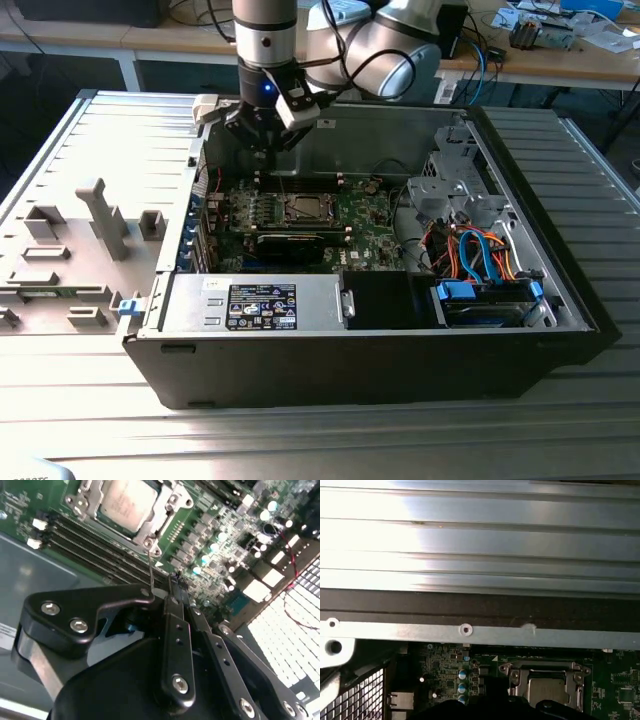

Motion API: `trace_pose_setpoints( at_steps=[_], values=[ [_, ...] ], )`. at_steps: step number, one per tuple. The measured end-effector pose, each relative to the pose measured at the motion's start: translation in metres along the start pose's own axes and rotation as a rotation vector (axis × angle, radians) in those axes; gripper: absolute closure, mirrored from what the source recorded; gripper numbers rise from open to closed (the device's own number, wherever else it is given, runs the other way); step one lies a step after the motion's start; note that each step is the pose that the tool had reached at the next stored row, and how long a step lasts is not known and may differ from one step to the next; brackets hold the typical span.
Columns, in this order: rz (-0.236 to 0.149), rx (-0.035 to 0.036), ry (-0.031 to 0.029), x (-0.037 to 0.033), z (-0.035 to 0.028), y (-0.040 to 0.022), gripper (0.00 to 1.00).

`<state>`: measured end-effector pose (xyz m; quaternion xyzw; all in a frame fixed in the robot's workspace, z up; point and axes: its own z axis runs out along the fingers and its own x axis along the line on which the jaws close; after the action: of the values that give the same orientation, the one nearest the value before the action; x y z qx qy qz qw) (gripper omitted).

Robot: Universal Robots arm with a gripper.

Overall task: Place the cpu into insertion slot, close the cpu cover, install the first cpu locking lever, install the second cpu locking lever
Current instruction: 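Install the first cpu locking lever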

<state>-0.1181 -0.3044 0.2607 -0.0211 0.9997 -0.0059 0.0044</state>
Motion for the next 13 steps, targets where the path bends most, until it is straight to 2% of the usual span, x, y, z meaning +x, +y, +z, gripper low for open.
trace_pose_setpoints(
  at_steps=[5, 13],
  values=[
    [0.000, -0.0002, 0.0043, -0.0095, 0.0001, -0.0004, 0.89],
    [0.002, -0.0008, 0.0049, -0.0106, 0.0010, -0.0004, 0.89]
  ],
)
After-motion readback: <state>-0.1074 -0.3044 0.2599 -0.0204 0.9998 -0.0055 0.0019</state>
